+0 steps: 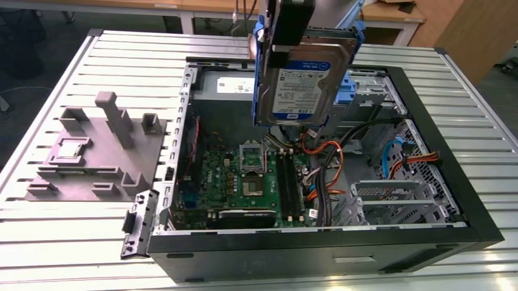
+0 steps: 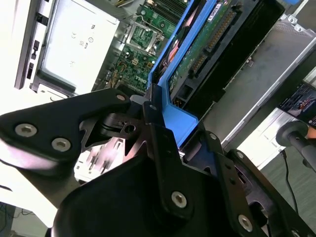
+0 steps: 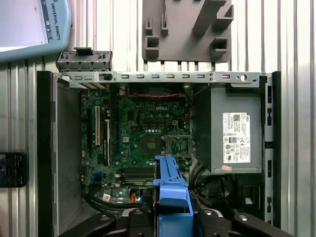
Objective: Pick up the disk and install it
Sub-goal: 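Insert the disk into the insertion slot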
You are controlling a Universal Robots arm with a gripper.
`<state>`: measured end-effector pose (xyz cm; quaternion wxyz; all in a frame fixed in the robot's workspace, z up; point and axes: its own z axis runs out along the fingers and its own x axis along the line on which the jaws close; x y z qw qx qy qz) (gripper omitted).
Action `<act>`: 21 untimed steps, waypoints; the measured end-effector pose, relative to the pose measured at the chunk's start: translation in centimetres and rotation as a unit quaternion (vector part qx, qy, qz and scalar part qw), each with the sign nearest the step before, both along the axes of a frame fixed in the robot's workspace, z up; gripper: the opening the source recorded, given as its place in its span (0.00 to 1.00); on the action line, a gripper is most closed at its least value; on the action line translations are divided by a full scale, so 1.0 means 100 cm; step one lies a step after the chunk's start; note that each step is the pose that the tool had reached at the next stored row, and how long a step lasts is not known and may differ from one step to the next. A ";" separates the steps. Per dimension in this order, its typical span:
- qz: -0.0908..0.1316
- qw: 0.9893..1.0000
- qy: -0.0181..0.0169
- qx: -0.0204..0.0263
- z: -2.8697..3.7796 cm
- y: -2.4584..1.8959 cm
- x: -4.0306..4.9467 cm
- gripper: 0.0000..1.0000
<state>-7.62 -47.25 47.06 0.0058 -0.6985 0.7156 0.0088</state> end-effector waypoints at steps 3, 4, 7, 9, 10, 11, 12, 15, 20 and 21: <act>0.000 1.000 0.000 0.000 -0.0001 -0.0058 0.0000 0.37; 0.000 1.000 0.000 0.000 0.0000 -0.0082 0.0000 0.37; 0.000 1.000 0.000 -0.001 -0.0002 -0.0169 0.0000 0.37; 0.000 1.000 0.000 -0.001 -0.0003 -0.0229 0.0000 0.37; 0.000 1.000 0.000 -0.001 -0.0004 -0.0251 0.0003 0.37; 0.000 1.000 0.000 -0.001 -0.0007 -0.0264 0.0022 0.37; 0.000 1.000 0.000 -0.001 -0.0010 -0.0270 0.0054 0.37; 0.000 1.000 0.000 -0.001 -0.0014 -0.0279 0.0169 0.37; 0.000 1.000 0.000 -0.001 -0.0018 -0.0281 0.0350 0.37; 0.000 1.000 0.000 -0.001 -0.0018 -0.0282 0.0352 0.37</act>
